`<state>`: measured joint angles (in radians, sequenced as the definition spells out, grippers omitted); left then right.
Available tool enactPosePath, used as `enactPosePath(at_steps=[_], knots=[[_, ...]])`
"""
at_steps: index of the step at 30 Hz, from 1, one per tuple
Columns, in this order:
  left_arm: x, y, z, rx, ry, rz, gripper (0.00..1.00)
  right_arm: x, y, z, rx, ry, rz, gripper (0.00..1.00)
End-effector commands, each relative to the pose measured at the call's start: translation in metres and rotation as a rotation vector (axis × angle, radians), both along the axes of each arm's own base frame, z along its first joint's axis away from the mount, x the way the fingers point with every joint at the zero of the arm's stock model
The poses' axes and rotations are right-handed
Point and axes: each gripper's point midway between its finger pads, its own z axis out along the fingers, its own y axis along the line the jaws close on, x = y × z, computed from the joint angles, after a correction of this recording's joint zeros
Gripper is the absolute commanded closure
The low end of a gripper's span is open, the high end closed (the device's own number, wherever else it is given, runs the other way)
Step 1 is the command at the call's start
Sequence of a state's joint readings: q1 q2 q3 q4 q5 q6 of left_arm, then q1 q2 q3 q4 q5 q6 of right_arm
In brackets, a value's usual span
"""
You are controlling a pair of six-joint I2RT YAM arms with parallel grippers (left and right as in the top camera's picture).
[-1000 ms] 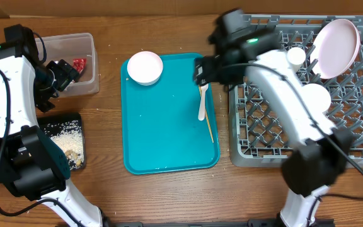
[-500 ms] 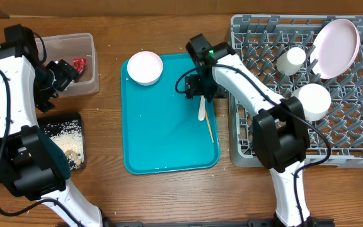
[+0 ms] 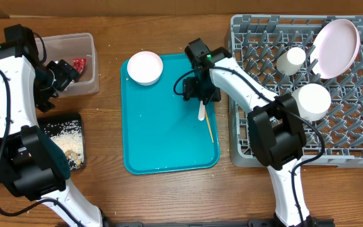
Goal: Sort waste into correct bins and load items into the dishwasher rack
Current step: 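Lower the right gripper onto the wooden chopstick and grasp it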
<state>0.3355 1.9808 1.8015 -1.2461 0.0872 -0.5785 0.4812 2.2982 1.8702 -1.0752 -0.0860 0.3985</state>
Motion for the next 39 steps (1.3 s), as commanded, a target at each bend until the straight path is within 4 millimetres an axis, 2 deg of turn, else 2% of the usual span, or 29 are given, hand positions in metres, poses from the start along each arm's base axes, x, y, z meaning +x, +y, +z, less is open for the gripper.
enactPosePath(at_steps=[1, 3, 6, 10, 18, 21, 28, 31, 33, 39], knots=[[0.0, -0.002, 0.003, -0.008, -0.008, 0.017, 0.0, -0.007, 0.003, -0.011, 0.008, 0.033, -0.015, 0.28], [0.0, -0.002, 0.003, -0.008, -0.008, 0.017, 0.0, -0.006, 0.003, -0.011, 0.009, 0.032, -0.015, 0.33], [0.0, -0.002, 0.003, -0.008, -0.007, 0.017, 0.0, -0.007, 0.003, -0.011, 0.009, 0.033, -0.015, 0.52], [0.0, -0.002, 0.003, -0.008, -0.008, 0.017, 0.0, -0.006, 0.003, -0.011, 0.01, 0.033, -0.027, 0.69], [0.0, -0.002, 0.003, -0.008, -0.008, 0.017, 0.0, -0.008, 0.006, -0.011, 0.01, 0.036, -0.029, 0.85], [0.0, -0.002, 0.003, -0.008, -0.008, 0.017, 0.0, -0.01, 0.009, -0.011, 0.01, 0.036, -0.021, 0.96], [0.0, -0.002, 0.003, -0.008, -0.008, 0.017, 0.0, -0.016, 0.014, -0.008, 0.005, 0.048, -0.007, 0.96], [0.0, -0.002, 0.003, -0.008, -0.008, 0.017, 0.0, -0.017, 0.013, 0.005, 0.017, 0.062, -0.011, 0.96], [0.0, -0.002, 0.003, -0.008, -0.008, 0.017, 0.0, -0.012, 0.01, 0.022, 0.035, 0.052, -0.021, 0.96], [0.0, -0.002, 0.003, -0.008, -0.008, 0.017, 0.0, 0.015, -0.009, 0.105, 0.129, -0.105, 0.019, 0.96]])
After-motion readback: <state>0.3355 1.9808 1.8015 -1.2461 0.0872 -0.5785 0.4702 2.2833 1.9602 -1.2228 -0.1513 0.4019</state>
